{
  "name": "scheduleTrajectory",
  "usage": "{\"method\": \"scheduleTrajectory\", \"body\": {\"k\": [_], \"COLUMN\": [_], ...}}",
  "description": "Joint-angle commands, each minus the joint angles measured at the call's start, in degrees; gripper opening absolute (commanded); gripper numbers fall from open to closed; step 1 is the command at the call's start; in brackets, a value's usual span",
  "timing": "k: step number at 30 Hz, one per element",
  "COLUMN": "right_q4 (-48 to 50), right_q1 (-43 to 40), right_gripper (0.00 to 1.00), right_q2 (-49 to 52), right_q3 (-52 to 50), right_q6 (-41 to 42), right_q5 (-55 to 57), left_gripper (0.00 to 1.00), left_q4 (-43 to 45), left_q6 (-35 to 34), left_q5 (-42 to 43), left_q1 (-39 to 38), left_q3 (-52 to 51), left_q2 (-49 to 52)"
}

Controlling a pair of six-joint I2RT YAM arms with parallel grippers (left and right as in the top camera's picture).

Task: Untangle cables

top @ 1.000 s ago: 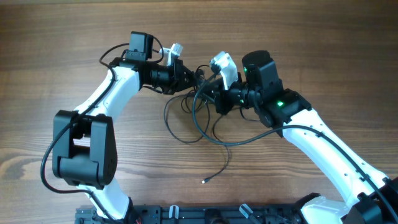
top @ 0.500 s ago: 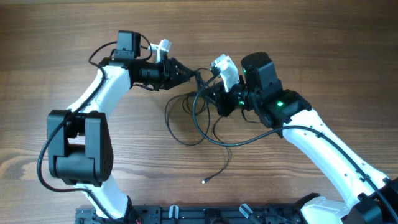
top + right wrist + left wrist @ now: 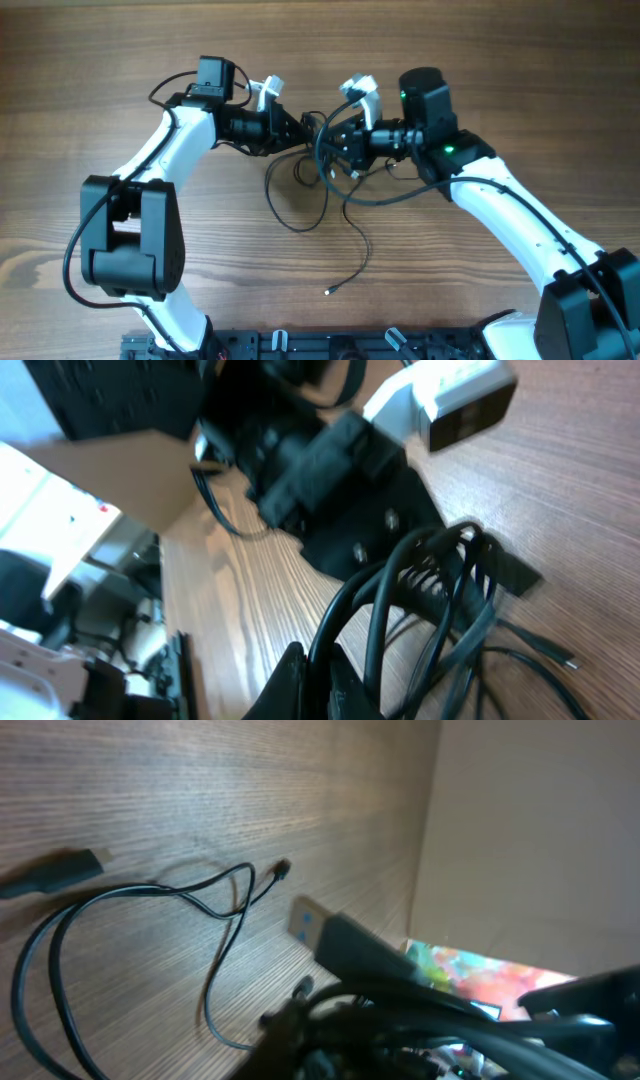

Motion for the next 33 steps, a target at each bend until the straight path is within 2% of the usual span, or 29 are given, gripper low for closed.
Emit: {"method": "scheduleTrajectory", "body": {"k": [1, 6, 8, 12, 14, 15, 18, 22, 25, 26, 28, 33], "right_q4": [1.7, 3.3, 3.1, 3.1, 2.8, 2.8, 2.3, 0.4, -1.8, -3.9, -5.6, -7.4], "right_q1": [-3.8, -6.7, -6.7, -6.7, -6.7, -6.7, -6.7, -6.7, -6.7, -6.7, -6.7, -6.5], "right_gripper": [0.04, 0.04, 0.06, 0.24, 0.45, 0.51, 0.53, 0.53, 0.55, 0.55, 0.56, 0.57], "right_q2": [0.9, 0.9, 0.9, 0.9, 0.9, 0.9, 0.9, 1.0, 1.3, 1.3, 1.3, 2.5], "right_q3": [1.6, 1.6, 1.6, 1.6, 1.6, 1.6, 1.6, 1.6, 1.6, 1.6, 1.6, 1.6], "right_q6": [3.5, -2.9, -3.7, -3.4, -3.4, -3.4, -3.4, -3.5, -3.5, -3.5, -3.5, -3.5], "right_q5": [-10.0, -26.0, -25.7, -19.8, -18.8, -18.8, -17.6, -15.0, -8.0, -1.9, 2.1, 3.3], "left_gripper": [0.04, 0.04, 0.04, 0.04, 0.04, 0.04, 0.04, 0.04, 0.04, 0.04, 0.04, 0.04], "left_q4": [-2.0, -3.0, -3.0, -4.1, -6.0, -7.1, -8.9, -9.1, -9.1, -9.2, -9.2, -8.7], "left_q6": [1.4, 0.2, -0.6, -0.6, -0.6, -0.6, -0.5, 0.4, 4.4, 5.7, 6.1, 6.1], "left_q5": [-9.6, -17.1, -17.9, -20.8, -25.9, -28.8, -32.4, -32.4, -31.6, -31.1, -30.1, -29.5], "left_q1": [-0.9, -0.9, -0.9, -0.9, -0.9, -0.9, -0.9, -0.9, -1.4, -1.7, -2.0, -3.7], "left_q3": [0.0, 0.0, 0.0, 0.0, 0.0, 0.0, 0.0, 0.0, 0.0, 0.0, -0.1, 0.0], "left_q2": [0.8, 0.8, 0.8, 0.8, 0.8, 0.8, 0.8, 0.8, 0.8, 0.8, 0.8, 0.8]}}
